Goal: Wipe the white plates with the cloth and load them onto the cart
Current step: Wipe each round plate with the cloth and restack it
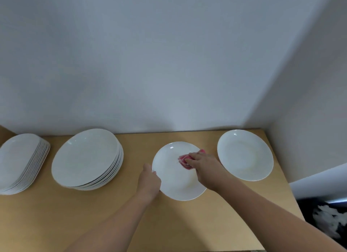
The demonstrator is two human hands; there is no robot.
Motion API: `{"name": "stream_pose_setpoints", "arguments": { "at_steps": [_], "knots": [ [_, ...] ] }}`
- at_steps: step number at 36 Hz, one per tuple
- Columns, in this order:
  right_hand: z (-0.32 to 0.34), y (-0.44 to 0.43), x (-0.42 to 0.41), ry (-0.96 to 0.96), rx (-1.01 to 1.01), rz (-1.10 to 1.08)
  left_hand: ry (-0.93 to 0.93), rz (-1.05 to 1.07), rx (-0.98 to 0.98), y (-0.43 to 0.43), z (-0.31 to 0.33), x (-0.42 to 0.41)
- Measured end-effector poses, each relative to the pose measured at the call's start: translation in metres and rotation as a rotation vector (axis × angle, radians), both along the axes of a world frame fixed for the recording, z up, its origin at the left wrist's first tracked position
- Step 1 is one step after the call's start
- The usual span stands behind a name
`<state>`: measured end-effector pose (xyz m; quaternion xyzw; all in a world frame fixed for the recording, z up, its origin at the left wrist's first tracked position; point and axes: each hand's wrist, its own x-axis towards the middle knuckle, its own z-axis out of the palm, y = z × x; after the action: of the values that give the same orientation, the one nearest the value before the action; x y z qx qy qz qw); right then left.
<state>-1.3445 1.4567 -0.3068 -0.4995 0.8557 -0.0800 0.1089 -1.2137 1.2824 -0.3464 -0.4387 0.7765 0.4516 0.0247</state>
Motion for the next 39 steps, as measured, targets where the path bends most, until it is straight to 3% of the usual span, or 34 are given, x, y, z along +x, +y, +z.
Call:
{"name": "stream_pose_setpoints", "arguments": {
  "at_steps": [19,28,34,39],
  "knots": [
    [-0.028,-0.022,-0.007,-0.055,0.025,0.011,-0.080,-0.085,0.025,-0.007,-0.010,0.001],
    [-0.038,-0.058,-0.007,-0.147,-0.042,-0.109,-0.027,-0.115,0.186,-0.013,-0.001,-0.002],
    [-0.058,-0.064,0.015,-0.179,0.175,-0.133,0.047,-0.034,0.342,-0.014,0.005,0.000],
    [-0.059,-0.077,0.024,-0.255,0.211,-0.183,0.068,0.012,0.417,-0.015,0.006,0.001]
  ]
}}
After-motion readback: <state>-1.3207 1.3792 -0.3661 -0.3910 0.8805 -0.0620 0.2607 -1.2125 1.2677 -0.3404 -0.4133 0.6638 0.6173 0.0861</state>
